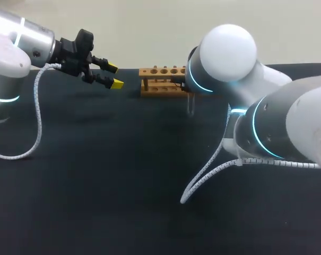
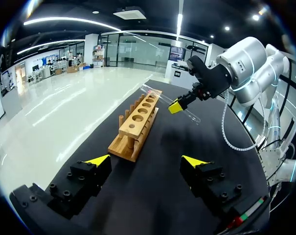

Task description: Grasp the test tube, adjust it, and insert it.

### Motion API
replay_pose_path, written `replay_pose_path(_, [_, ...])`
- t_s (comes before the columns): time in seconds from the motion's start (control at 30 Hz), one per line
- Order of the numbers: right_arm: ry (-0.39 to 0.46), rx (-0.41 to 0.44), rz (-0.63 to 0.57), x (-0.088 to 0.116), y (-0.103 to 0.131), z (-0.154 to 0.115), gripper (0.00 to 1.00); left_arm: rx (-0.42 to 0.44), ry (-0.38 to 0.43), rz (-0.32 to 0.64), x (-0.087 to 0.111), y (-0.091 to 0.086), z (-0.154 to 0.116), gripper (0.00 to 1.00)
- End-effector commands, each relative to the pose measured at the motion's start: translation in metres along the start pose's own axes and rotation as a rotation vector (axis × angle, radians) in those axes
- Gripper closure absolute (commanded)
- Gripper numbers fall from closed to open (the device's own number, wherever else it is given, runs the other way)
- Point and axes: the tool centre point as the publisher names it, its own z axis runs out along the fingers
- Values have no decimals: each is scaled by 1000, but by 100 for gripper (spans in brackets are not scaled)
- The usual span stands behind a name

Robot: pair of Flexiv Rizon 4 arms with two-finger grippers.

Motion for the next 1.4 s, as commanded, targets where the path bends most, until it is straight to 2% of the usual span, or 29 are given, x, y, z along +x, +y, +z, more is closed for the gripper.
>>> replay_pose_path(0.03, [37, -2, -1, -2, 0, 5, 100, -1, -4, 3, 1, 0, 0, 0])
replay_pose_path(0.73, [77, -1, -17, 5, -2, 14, 100, -1, -4, 3, 1, 0, 0, 0])
replay_pose_path(1.17, [36, 15, -19, 2, 0, -8, 100, -1, -4, 3, 1, 0, 0, 0])
replay_pose_path(1.4, [36, 35, -40, -3, -8, -8, 100, -1, -4, 3, 1, 0, 0, 0])
